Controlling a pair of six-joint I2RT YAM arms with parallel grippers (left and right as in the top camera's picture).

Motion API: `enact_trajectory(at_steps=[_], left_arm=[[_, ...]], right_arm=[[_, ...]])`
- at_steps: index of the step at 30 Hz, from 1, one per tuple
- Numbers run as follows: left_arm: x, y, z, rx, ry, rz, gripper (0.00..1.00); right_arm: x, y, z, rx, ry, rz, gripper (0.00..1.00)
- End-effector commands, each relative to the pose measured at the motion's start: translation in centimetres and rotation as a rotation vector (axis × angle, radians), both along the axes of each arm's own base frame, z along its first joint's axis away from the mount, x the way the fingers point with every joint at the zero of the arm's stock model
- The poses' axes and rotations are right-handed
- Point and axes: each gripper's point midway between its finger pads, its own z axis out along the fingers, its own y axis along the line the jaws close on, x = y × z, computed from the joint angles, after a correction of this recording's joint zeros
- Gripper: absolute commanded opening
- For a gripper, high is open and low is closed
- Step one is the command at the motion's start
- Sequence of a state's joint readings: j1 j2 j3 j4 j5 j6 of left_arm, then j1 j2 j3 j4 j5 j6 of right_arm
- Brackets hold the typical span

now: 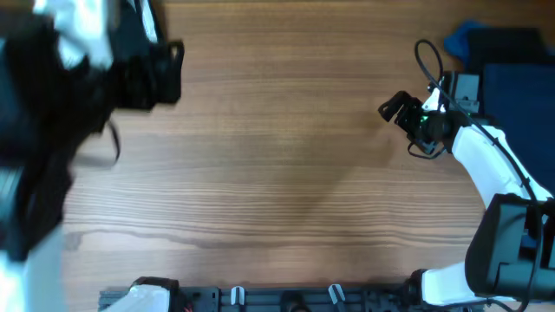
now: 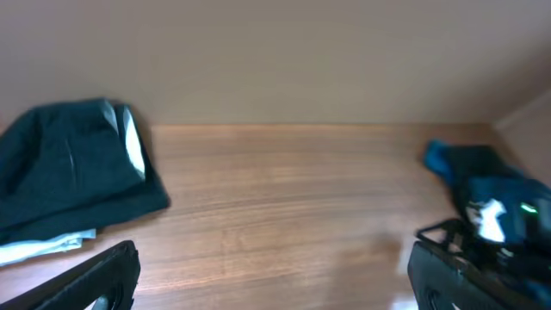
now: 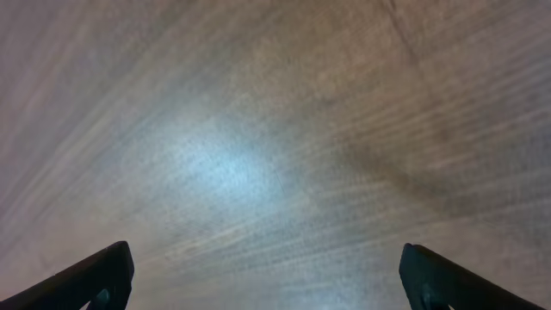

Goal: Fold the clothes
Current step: 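Release the trousers and pull the left gripper back toward the base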

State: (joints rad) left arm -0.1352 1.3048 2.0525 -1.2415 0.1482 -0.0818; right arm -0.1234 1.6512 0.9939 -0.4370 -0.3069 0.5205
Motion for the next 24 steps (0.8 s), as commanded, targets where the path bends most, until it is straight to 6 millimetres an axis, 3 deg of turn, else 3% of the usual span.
enact_trajectory(at_steps=[1, 5, 8, 10, 14, 16, 19, 21, 24], left_arm=[[-6.8, -0.7, 2.9, -0.038, -0.108, -0.066, 1.0], [-14.0, 0.2, 3.9, -0.101, -0.185, -0.077, 1.0], [-17.5, 0.9, 2.7, -0.102, -0.191, -0.077, 1.0], [-18.5, 1.2, 1.4, -0.116, -0.158, -0.068, 1.0], [-17.5, 1.0, -2.5, -0.106, -0.045, -0.057, 1.0], [-15.4, 0.0, -5.6, -0.105, 0.04, -0.08, 1.0], [-12.7, -1.2, -8.3, -0.12, 0.078, -0.1, 1.0], [-11.1, -1.5, -9.8, -0.119, 0.089, -0.098, 1.0], [-10.5, -1.6, -11.3, -0.111, 0.133, -0.095, 1.0]], right_arm=[[0.3, -0.1, 0.0, -0.001, -0.011, -0.006, 1.0], [-1.0, 1.4, -0.1, 0.094, 0.043, 0.005, 1.0], [-0.9, 2.2, 0.9, 0.108, 0.0, 0.081, 1.0], [-1.1, 2.2, 2.8, 0.072, -0.059, 0.13, 1.0], [-3.0, 0.7, 9.2, -0.058, -0.193, 0.095, 1.0], [-5.7, 1.0, 15.2, -0.104, -0.351, 0.11, 1.0], [-9.7, 1.5, 20.2, -0.146, -0.505, 0.124, 1.0], [-14.2, 2.0, 22.7, -0.163, -0.589, 0.121, 1.0], [-17.9, 2.3, 22.9, -0.175, -0.603, 0.111, 1.0]])
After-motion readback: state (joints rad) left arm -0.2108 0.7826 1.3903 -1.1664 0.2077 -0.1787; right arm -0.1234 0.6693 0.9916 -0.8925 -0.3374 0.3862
